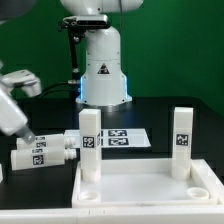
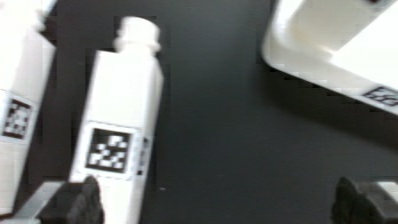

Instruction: Assemble desk

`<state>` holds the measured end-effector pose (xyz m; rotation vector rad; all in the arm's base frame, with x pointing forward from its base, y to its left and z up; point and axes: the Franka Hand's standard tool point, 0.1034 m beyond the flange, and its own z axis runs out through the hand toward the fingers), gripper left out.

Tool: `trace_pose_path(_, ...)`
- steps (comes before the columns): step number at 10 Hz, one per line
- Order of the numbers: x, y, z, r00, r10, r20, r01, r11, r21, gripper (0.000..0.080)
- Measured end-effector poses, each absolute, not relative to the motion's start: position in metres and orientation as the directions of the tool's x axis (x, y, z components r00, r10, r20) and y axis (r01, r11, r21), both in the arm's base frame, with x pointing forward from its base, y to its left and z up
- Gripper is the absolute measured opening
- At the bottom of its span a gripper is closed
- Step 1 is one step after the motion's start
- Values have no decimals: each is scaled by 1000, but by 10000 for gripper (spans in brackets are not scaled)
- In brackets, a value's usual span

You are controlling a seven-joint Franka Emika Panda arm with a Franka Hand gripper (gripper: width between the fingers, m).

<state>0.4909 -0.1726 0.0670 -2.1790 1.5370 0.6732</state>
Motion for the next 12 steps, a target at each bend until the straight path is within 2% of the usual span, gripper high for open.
trace_pose_path(2, 476, -185, 49, 205, -693, -692, -958, -287, 4, 649)
trace_pose_path(3, 475, -178, 52, 198, -666, -719, -949, -314, 29, 649)
trace_pose_path(6, 473, -180, 48, 193, -664, -723, -950, -310, 32, 649)
trace_pose_path(8, 466, -196, 39, 147, -669, -729, -969, -246, 30, 649)
trace_pose_path(10, 464, -196, 32, 150, -682, -716, -969, -247, 33, 649)
trace_pose_path(12, 464, -197, 32, 148, -682, -716, -969, -246, 33, 649)
